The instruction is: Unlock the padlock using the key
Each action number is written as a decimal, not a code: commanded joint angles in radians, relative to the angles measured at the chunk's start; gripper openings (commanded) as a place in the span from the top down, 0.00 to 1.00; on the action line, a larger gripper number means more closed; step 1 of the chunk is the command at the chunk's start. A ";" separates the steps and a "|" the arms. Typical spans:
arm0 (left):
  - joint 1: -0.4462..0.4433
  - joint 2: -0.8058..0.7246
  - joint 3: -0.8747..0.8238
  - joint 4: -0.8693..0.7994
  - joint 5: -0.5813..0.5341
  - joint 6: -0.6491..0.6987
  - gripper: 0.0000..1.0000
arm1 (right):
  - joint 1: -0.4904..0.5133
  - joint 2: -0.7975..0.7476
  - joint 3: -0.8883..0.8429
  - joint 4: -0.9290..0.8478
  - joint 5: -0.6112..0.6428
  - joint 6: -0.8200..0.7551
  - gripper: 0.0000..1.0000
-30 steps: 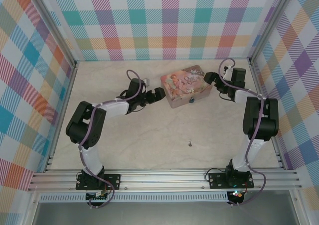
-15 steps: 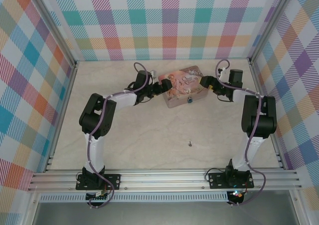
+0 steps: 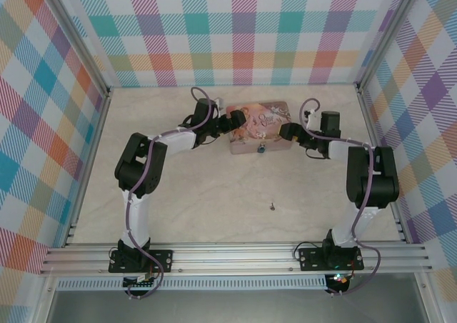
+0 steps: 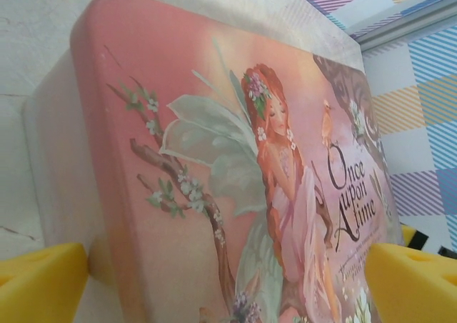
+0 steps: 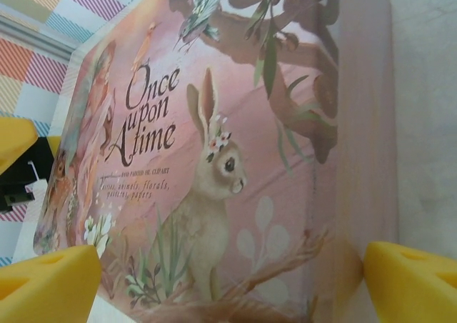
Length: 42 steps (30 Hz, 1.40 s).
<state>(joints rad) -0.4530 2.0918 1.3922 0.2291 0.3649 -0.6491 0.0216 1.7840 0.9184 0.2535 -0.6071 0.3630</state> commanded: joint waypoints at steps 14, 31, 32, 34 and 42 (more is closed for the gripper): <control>-0.019 -0.255 -0.306 0.064 0.026 -0.018 0.02 | 0.188 -0.181 -0.174 0.065 -0.028 0.039 0.06; 0.039 -0.522 -0.520 -0.056 -0.126 0.038 0.00 | 0.250 -0.318 -0.133 -0.204 0.249 0.001 0.00; 0.048 -0.541 -0.527 -0.069 -0.134 0.044 0.00 | 0.251 -0.336 -0.131 -0.233 0.274 0.001 0.00; 0.065 -0.589 -0.546 -0.091 -0.149 0.059 0.00 | 0.251 -0.380 -0.136 -0.286 0.312 0.005 0.00; 0.076 -0.775 -0.618 -0.167 -0.193 0.155 0.00 | 0.274 -0.604 -0.194 -0.646 0.362 0.054 0.08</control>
<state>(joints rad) -0.3809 1.3655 0.8078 0.1055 0.1955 -0.5472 0.2752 1.2434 0.7532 -0.1818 -0.2729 0.3927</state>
